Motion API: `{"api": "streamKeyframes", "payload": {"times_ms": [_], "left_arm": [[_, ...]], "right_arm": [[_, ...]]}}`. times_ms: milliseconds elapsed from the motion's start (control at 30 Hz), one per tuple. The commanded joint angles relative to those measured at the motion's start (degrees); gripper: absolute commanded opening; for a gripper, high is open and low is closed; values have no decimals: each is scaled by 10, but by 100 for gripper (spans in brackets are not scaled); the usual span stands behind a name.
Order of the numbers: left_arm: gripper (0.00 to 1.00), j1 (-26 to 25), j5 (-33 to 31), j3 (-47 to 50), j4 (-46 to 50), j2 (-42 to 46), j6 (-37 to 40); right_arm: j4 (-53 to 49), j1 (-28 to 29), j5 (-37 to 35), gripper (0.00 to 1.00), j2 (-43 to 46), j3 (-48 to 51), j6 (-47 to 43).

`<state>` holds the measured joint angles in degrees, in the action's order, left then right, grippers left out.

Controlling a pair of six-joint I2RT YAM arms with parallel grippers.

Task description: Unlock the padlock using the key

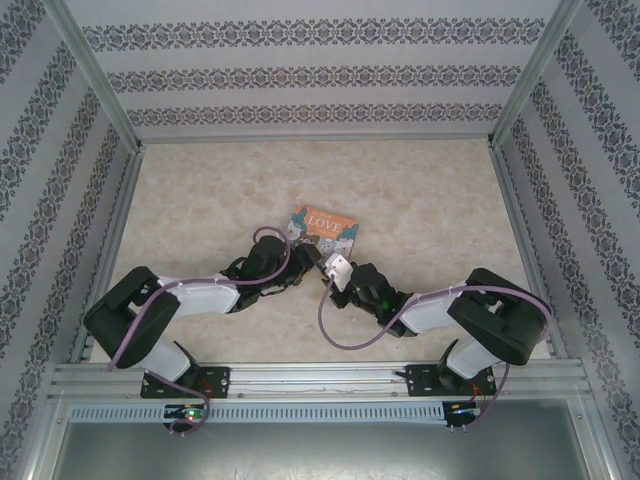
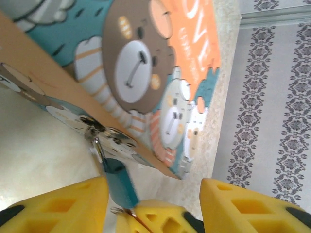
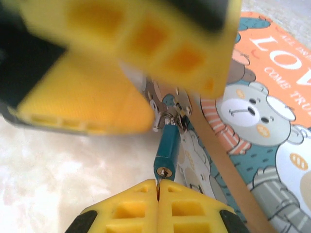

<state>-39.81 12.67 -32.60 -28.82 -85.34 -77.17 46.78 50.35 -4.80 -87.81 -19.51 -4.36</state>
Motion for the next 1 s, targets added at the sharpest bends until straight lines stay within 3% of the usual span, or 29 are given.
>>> {"api": "streamKeyframes", "payload": {"times_ms": [0, 167, 333, 600, 967], "left_arm": [[55, -5, -35, -23, 87, 49, 66], [58, -5, -91, -62, 221, 132, 165], [60, -5, -150, -96, 306, 199, 251], [63, -5, -205, -110, 335, 238, 309], [68, -5, -230, -117, 343, 236, 332]], "right_arm": [[13, -8, 15, 0, 9, 20, 38], [-9, -37, 52, 0, 38, 38, 100], [-11, -96, 132, 0, 54, 59, 177], [-4, -184, 256, 0, 15, 54, 294], [15, -236, 272, 0, -18, 55, 375]]}}
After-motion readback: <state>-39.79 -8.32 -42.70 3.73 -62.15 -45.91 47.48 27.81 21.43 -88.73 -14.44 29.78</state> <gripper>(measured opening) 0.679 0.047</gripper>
